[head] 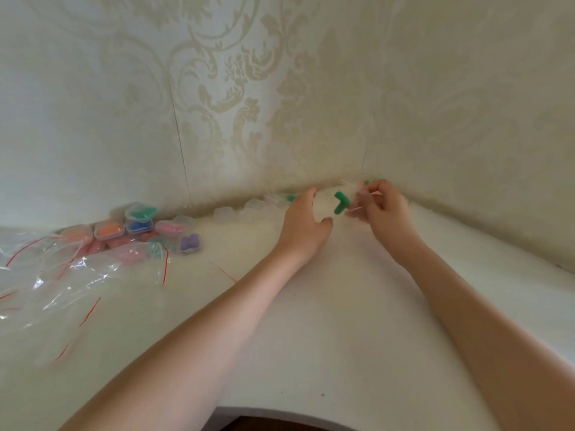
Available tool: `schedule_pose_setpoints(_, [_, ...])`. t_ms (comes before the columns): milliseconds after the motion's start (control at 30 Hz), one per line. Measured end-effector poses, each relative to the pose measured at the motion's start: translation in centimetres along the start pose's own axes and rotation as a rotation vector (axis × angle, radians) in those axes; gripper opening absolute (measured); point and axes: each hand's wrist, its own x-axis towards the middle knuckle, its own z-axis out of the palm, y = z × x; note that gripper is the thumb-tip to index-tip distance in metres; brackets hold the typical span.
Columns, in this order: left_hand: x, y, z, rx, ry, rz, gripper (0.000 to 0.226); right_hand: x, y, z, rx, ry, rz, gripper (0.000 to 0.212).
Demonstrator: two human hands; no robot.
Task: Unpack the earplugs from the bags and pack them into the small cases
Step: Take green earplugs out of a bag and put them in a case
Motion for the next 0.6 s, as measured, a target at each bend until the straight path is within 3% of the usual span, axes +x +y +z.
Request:
schedule_pose_setpoints(67, [0.1,0.4,0.1,-0.151,-0.012,-0.093,0.059,-0.2,-0.9,-0.1,0.232,-0.010,0.125,0.016])
schedule_pose_setpoints(167, [0.1,0.6,0.1,-0.219,-0.004,-0.113,0.024,-0.9,-1.6,0.0,0.327,-0.054,0.203,0.009])
schedule_pose_setpoints(233, [0.1,0.5,0.1,-0.179,0.043,-0.095,0.012,-1.2,-1.8,0.1,0.370,-0.055,0.227,0.013])
schedule_pose_setpoints(400, [0.2,0.2,-0.2,-0.433,0.102,-0.231,0.025,-1.0,-1.7,-0.5,0.250,-0.238,0.287,0.034])
schedule_pose_setpoints(533, [0.8,-0.3,-0.1,-0.513,0.151,-0.331,0.025,-0.6,-0.6,-0.8,0.162,-0.417,0.219,0.021])
schedule_pose_setpoints(600, [1.0,-0.3,-0.1,-0.567,0.153,-0.363,0.021,-0.6,-0.2,-0.8,0.171,-0.403,0.220,0.011])
